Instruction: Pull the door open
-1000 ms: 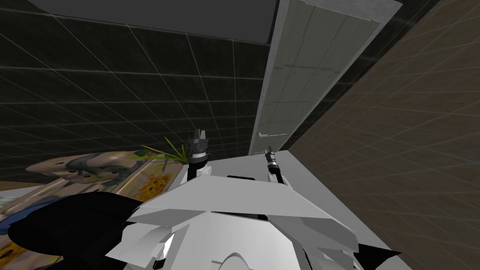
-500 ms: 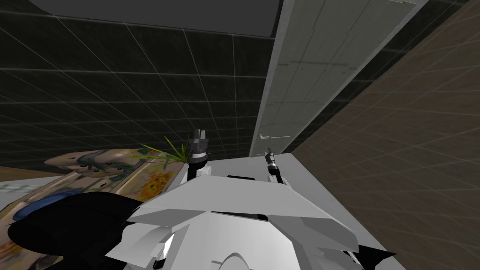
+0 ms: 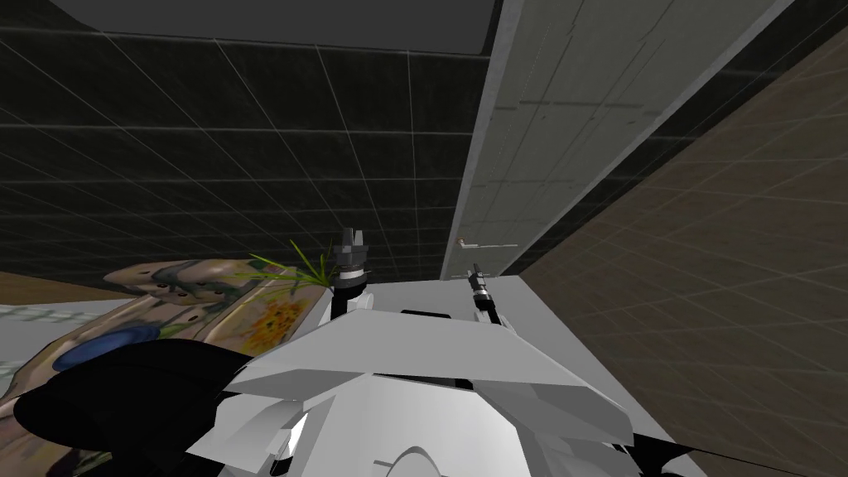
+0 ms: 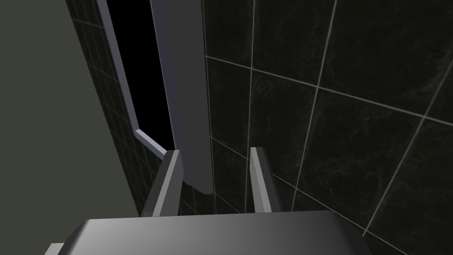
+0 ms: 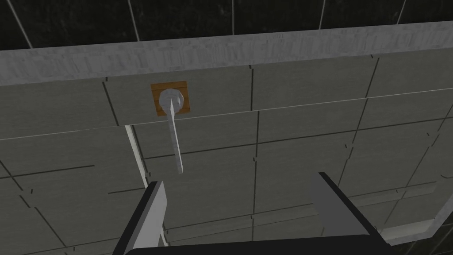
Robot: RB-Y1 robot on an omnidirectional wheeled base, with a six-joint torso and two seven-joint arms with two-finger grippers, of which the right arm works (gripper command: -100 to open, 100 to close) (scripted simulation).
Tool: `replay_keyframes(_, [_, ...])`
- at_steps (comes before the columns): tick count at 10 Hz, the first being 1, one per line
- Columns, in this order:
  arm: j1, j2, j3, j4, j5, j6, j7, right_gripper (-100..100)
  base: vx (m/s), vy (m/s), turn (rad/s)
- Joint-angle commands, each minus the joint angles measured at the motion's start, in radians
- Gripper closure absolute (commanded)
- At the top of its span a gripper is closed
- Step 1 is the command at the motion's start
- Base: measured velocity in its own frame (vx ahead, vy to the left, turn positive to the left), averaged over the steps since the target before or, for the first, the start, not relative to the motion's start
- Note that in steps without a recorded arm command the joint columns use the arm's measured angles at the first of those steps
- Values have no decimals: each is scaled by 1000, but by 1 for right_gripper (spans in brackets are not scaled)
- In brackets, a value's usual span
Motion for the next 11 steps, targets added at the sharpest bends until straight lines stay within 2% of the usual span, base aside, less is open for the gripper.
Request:
replay_keyframes(1, [-13,-3,5,42,-4,-17,-2,-100,48,-37,48])
replay_keyframes(5, [-46,-20,19,138,-20,-49,-13,-100,73,-69,81])
replay_keyframes(11, [-85,-42,37,257,-40,-88,-27,-100,63,-61,72])
